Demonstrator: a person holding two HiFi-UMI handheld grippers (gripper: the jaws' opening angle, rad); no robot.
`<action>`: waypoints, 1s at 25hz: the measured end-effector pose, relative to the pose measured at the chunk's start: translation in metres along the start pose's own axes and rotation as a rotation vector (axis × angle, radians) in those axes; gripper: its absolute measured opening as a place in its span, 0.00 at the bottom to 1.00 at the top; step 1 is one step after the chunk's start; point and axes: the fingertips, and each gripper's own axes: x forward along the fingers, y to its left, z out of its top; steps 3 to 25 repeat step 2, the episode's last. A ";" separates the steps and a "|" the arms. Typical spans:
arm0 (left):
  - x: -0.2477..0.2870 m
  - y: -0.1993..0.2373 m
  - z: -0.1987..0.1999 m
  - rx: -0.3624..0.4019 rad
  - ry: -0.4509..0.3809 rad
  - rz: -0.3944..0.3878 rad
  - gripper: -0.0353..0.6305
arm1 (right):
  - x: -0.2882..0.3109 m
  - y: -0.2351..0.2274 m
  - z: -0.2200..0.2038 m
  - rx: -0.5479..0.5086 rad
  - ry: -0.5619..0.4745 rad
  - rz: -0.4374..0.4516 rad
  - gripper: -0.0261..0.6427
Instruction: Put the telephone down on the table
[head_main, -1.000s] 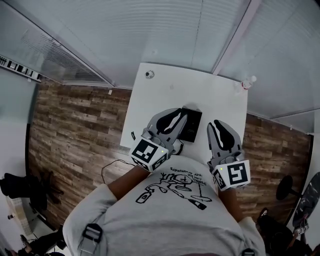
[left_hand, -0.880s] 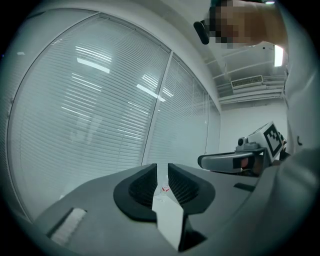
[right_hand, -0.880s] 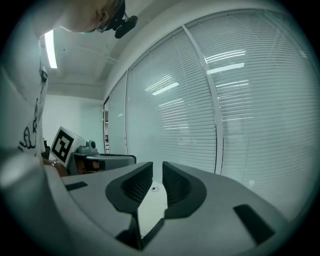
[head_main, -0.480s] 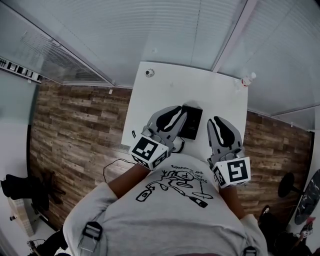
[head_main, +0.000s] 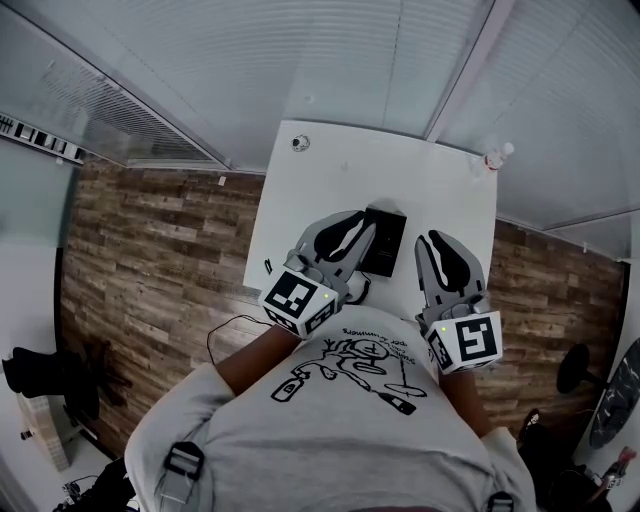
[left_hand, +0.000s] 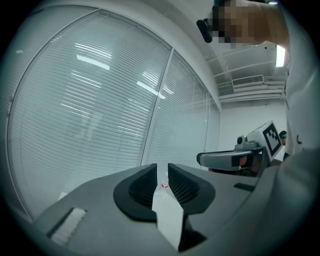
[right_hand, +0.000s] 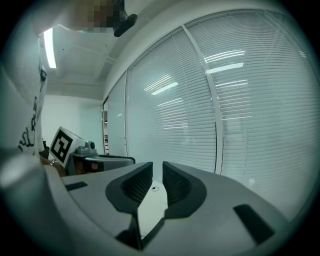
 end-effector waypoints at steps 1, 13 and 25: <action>-0.001 0.000 0.000 0.000 0.001 0.000 0.15 | -0.001 0.000 0.000 0.000 0.000 0.000 0.12; -0.001 0.000 0.000 0.000 0.001 0.000 0.15 | -0.001 0.001 0.000 0.000 0.000 -0.001 0.12; -0.001 0.000 0.000 0.000 0.001 0.000 0.15 | -0.001 0.001 0.000 0.000 0.000 -0.001 0.12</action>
